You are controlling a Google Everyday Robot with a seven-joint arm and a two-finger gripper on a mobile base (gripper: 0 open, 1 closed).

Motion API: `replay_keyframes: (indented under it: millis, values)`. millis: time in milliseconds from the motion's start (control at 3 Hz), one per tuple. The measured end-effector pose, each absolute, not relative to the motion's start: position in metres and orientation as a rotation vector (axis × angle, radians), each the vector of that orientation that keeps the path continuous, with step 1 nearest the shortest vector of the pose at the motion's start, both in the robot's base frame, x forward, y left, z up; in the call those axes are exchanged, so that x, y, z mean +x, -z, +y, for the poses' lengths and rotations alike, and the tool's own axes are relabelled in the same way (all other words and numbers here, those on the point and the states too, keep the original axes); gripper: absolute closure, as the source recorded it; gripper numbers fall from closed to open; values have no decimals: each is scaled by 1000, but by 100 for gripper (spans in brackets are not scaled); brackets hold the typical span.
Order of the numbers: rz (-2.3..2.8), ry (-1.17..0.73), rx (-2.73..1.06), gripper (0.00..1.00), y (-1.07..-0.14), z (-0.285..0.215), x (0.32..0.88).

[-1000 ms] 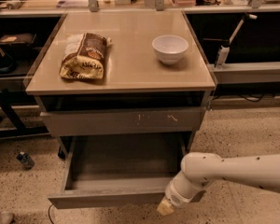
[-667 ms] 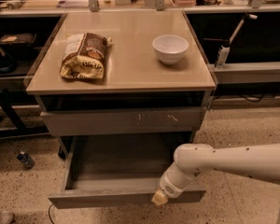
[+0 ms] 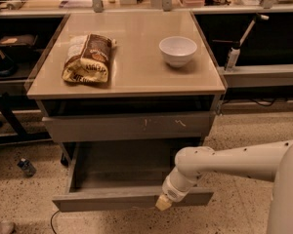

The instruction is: Close middle drawer

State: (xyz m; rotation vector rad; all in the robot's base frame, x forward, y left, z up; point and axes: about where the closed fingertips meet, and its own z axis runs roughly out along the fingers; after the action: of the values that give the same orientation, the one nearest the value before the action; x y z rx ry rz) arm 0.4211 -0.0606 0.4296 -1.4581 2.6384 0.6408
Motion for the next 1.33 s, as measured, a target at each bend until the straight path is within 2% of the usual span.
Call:
replay_keyframes:
  millis: [333,1333]
  values:
    - [2638,-641,-1458,81,-430,-61,421]
    - [2639,-641,-1458,11,-430,-61,421]
